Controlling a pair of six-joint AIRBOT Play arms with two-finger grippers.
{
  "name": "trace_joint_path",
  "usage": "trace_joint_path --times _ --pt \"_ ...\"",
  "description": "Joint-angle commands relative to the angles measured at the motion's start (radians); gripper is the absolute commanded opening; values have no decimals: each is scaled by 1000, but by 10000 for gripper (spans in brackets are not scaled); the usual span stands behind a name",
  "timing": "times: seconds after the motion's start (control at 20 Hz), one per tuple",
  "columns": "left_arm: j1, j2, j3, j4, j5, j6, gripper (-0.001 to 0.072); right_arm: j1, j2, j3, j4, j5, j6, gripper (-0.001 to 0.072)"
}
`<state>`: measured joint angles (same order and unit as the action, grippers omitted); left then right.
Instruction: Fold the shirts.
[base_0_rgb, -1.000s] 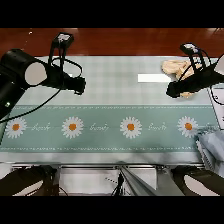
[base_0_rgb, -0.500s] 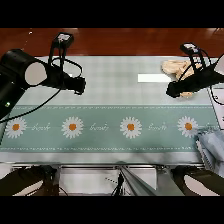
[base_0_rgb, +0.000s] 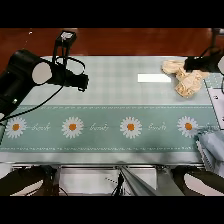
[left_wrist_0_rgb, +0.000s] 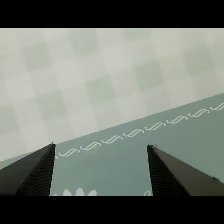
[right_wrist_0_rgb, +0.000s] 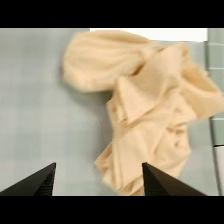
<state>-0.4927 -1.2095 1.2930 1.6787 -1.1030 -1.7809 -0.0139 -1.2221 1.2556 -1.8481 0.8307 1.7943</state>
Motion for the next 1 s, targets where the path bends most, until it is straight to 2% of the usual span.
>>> trace_joint_path --times 0.0,0.25,0.7,0.75,0.8,0.85,0.95 --pt "8 -9 0 1 13 -1 677 -163 -112 52 -37 -128 191 605" --pt "8 -9 0 1 6 -1 677 -360 -288 68 366 -120 89 606" --pt "8 -9 0 0 -39 -1 677 -295 -523 68 533 -142 -28 595" --pt "8 -8 0 0 -39 -1 677 -278 -535 68 528 -146 -29 525" --pt "8 -8 0 0 -39 -1 677 -266 -539 68 526 -150 -42 319" --pt "8 -6 2 0 -45 -1 676 -260 -533 71 540 -145 -50 36" --pt "7 -6 29 0 -95 -1 676 -249 -484 98 608 -129 -104 44"
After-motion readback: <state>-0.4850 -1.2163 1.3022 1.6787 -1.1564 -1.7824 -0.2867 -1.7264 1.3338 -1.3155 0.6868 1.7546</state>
